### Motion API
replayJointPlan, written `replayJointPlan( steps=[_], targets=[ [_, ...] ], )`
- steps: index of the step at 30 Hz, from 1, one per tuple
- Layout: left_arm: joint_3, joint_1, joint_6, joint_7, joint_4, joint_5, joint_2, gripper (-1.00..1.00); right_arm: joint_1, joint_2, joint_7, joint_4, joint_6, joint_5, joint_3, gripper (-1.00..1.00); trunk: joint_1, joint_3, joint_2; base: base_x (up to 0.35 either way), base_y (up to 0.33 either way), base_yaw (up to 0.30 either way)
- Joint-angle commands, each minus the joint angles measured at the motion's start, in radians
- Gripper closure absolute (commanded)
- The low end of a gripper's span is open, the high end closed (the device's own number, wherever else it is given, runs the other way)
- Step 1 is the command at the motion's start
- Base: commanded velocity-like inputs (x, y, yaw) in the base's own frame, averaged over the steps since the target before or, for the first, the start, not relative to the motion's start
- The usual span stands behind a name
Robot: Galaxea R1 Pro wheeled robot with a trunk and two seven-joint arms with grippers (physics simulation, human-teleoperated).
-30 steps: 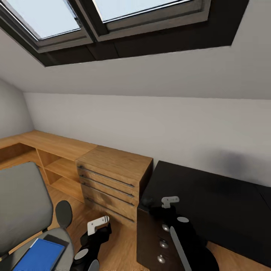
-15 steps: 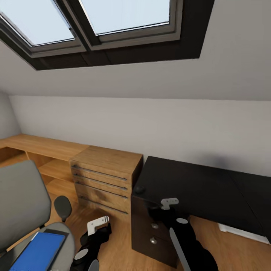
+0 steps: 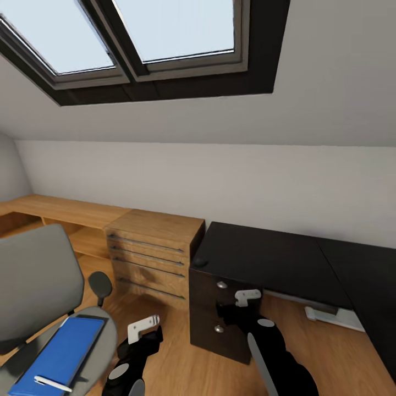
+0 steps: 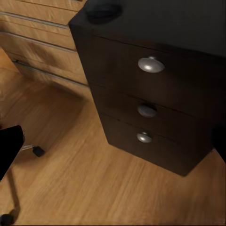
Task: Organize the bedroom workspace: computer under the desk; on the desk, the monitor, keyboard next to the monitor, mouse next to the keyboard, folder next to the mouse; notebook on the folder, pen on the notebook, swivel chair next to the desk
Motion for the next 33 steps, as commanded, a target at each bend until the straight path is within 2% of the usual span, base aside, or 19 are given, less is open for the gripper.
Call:
replayJointPlan(
  steps=[1,25,30,33],
  targets=[
    [-0.001,-0.001,0.003,0.007,-0.001,0.008,0.000,-1.00,-0.001,0.000,-0.003,-0.001,0.005,-0.006,0.000,-1.00,-0.001,-0.001,-0.001,-0.335,0.044,-0.001],
    [-0.001,-0.001,0.003,0.007,-0.001,0.008,0.000,-1.00,-0.001,0.000,-0.003,0.026,0.003,-0.005,0.002,-1.00,-0.001,-0.001,-0.001,-0.335,0.119,0.000],
    [-0.001,-0.001,0.003,0.007,-0.001,0.008,0.000,-1.00,-0.001,0.000,-0.003,0.068,-0.058,-0.001,0.002,-1.00,-0.001,-0.001,-0.001,-0.317,0.176,0.000],
    [-0.001,-0.001,0.003,0.008,0.002,0.009,0.000,-1.00,-0.001,-0.001,-0.005,0.119,-0.170,0.004,0.001,-1.00,-0.001,-0.001,-0.001,-0.319,0.130,0.000]
  ],
)
